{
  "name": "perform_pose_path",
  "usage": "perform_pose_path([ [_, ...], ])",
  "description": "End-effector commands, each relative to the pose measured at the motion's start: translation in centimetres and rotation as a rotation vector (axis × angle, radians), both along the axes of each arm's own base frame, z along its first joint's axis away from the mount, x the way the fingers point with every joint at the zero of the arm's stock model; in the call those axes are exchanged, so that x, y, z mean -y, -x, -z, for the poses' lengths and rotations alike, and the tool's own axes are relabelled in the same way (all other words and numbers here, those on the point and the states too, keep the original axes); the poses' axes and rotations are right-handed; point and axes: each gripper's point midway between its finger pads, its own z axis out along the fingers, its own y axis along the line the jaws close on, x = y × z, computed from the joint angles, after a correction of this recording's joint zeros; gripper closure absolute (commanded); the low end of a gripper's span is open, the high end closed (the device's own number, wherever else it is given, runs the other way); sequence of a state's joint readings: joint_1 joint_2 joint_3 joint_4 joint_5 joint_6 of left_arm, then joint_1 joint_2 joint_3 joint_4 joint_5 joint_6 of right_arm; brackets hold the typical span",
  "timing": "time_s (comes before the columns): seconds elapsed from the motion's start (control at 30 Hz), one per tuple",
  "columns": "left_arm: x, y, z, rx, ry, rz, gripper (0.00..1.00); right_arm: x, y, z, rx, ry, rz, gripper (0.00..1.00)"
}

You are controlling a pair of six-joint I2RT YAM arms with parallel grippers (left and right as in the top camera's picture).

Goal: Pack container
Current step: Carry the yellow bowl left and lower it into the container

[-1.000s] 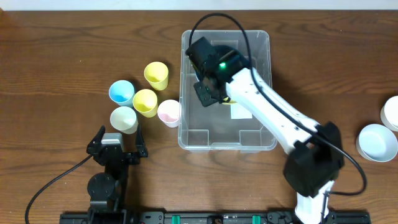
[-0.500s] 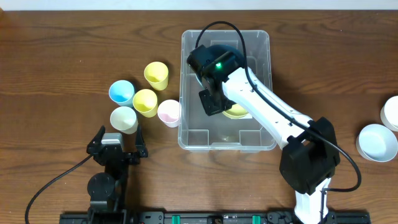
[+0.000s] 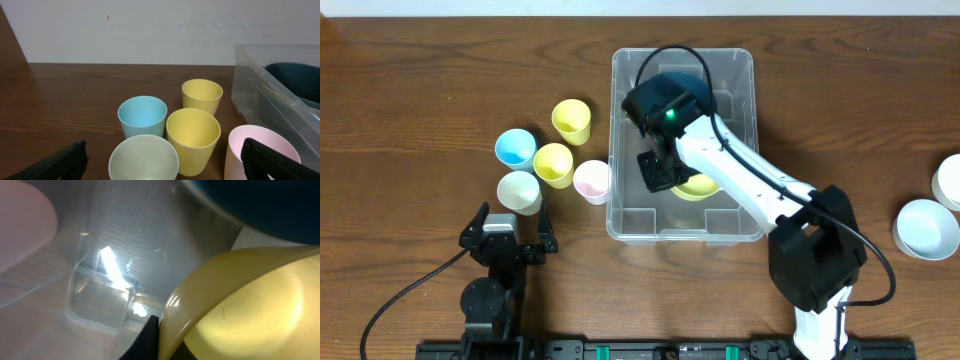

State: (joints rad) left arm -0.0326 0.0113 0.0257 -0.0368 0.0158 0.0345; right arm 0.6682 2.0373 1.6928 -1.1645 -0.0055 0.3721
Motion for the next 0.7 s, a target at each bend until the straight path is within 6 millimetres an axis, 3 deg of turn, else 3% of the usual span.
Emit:
perform_pose_path([
  [0.0, -0.1, 0.0, 1.8, -0.054, -0.016, -0.002, 0.02, 0.2, 0.1, 1.1, 0.002, 0.0, 0.011, 0.96],
  [0.37, -0.1, 0.0, 1.8, -0.054, -0.016, -0.002, 0.02, 1.6, -1.3, 2.4, 0.061, 0.045, 0.035, 0.87],
  [0.5, -0.1, 0.0, 1.8, -0.054, -0.016, -0.002, 0.02, 1.7, -1.4, 2.4, 0.064, 0.048, 0.036, 0.67],
  [0.67, -0.1, 0.0, 1.8, -0.054, -0.016, -0.002, 0.02, 1.8, -1.5, 2.4, 0.069, 0.053, 0.037, 0.58],
])
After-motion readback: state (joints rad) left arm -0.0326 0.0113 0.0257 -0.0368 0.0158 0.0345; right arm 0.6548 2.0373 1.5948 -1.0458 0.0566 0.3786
